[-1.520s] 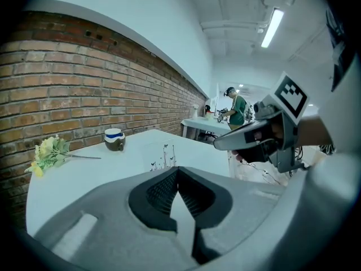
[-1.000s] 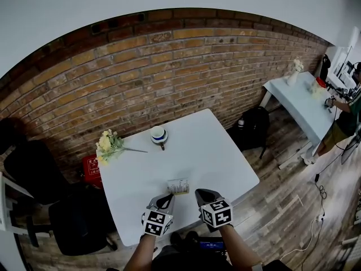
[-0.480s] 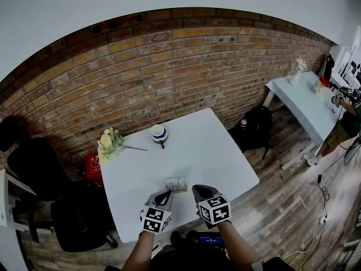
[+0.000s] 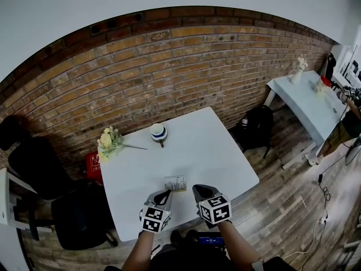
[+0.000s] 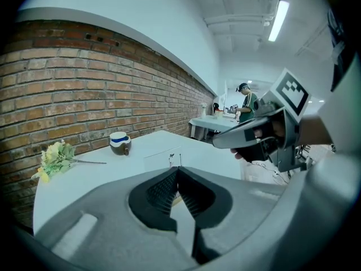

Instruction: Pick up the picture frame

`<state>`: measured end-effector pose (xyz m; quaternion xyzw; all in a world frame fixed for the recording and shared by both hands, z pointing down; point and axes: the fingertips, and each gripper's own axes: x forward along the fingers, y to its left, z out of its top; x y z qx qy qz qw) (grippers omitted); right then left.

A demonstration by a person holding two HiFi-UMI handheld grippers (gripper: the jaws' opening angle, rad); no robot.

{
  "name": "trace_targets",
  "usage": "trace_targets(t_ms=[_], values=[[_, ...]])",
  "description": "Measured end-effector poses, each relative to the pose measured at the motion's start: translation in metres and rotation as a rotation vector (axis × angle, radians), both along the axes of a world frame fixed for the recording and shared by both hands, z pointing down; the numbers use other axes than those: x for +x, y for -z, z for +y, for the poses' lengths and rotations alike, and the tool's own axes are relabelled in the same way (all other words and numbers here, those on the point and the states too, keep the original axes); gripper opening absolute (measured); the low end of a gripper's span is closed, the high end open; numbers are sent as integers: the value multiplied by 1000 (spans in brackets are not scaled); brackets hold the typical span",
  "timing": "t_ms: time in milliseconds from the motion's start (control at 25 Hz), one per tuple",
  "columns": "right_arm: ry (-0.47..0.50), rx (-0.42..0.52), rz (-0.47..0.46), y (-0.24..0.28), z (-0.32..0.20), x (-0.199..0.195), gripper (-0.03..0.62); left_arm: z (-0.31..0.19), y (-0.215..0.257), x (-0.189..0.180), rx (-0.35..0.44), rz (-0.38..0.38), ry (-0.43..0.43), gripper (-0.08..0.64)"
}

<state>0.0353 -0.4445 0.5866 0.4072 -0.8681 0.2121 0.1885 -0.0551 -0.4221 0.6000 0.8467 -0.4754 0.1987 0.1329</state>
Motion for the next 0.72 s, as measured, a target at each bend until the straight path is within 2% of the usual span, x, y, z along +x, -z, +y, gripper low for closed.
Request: trace_targets(t_ms=[360,520,560,720], values=[[62,-25,-19,-5,-8,2,9,-8,1,-19,-12,6,102,12],[82,-26,-16,-12,-20,-4,11,-18,-5,-27,-26,0,119,14],[88,-32,-14,-16,-22,-8,32,-21,-9,-29,-35,-4,119,15],[101,-59,6,-37,-29,-19,97,-29,-33,-34,-91,-5,113,114]])
